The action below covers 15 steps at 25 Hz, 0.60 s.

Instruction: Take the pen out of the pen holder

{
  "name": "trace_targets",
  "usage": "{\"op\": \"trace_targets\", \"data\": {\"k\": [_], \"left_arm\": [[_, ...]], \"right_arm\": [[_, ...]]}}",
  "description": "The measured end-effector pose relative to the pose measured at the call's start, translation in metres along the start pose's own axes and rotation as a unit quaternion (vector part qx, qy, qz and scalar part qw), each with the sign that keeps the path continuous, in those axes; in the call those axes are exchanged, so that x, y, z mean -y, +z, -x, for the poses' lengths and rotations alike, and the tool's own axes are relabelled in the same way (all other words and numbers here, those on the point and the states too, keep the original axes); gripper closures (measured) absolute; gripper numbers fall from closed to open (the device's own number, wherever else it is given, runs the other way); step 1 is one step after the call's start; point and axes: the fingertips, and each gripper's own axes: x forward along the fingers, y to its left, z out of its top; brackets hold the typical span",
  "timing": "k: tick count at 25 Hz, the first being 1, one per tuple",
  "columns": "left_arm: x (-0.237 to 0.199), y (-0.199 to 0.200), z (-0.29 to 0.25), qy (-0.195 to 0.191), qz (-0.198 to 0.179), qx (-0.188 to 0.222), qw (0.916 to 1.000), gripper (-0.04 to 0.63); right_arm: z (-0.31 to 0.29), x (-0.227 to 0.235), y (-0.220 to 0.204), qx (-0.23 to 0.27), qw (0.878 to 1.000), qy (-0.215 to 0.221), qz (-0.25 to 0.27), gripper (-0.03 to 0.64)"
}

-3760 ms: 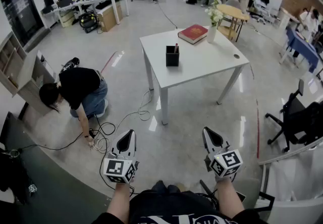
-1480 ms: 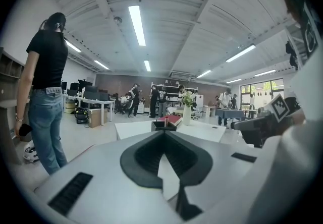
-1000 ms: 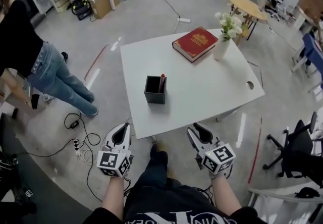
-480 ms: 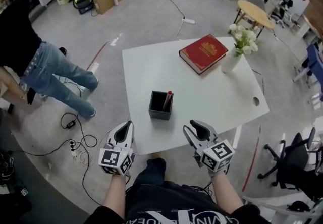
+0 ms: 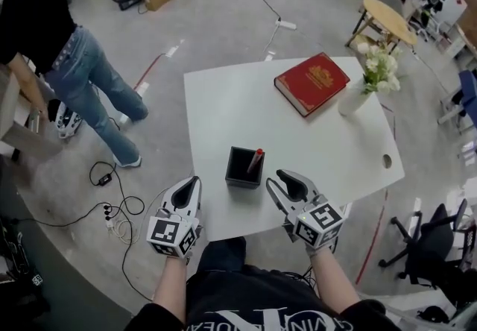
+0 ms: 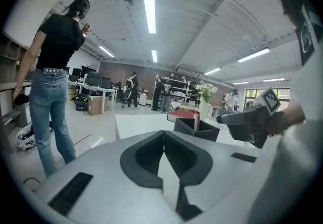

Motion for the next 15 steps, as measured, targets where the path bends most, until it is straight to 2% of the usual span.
{"op": "trace_targets", "data": {"k": [15], "left_arm": [[-0.026,0.023,-0.046,-0.014,0.006,0.01,0.9998,0.592]], "right_arm": [[-0.05,0.012,0.02,-0.021,0.999,0.024,0.031,0.462]]}}
